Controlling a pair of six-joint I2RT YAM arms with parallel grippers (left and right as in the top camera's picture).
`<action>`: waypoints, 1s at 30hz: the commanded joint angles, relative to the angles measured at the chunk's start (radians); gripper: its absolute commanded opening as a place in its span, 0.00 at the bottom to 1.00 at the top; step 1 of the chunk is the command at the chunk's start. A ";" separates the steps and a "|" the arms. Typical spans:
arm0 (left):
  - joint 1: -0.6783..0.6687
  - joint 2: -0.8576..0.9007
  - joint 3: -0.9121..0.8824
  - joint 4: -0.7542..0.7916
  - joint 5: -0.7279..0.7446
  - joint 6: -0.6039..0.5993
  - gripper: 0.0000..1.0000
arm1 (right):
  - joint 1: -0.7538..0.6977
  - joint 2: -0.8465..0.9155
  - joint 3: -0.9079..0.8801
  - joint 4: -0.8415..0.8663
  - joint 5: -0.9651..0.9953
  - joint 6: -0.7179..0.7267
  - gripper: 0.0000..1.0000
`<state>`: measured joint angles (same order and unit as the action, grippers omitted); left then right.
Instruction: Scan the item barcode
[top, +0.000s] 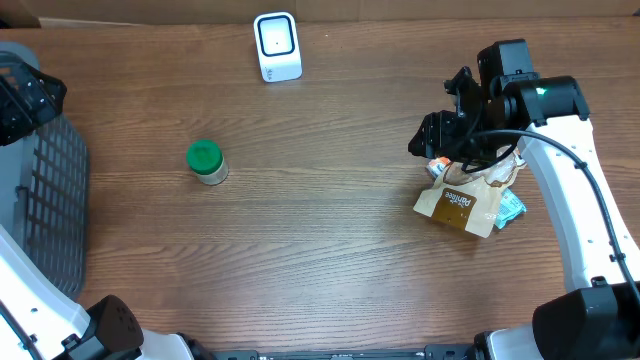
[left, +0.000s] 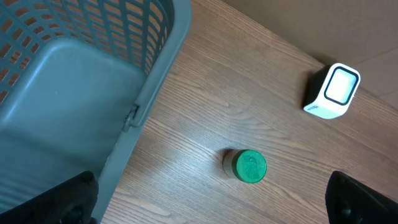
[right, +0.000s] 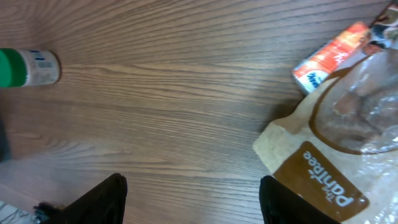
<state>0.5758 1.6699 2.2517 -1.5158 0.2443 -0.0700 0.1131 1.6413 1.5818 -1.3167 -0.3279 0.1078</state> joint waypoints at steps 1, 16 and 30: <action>0.000 -0.008 0.015 0.002 0.018 0.010 1.00 | 0.004 0.000 -0.016 0.003 0.044 -0.004 0.67; 0.000 -0.008 0.015 -0.031 0.117 -0.218 1.00 | 0.004 0.003 -0.026 0.019 0.048 -0.005 0.72; -0.285 0.011 -0.222 0.063 -0.037 -0.064 0.41 | 0.004 0.004 -0.026 0.036 0.048 -0.005 0.74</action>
<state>0.3515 1.6737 2.0983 -1.4815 0.2947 -0.1638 0.1131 1.6432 1.5612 -1.2831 -0.2836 0.1074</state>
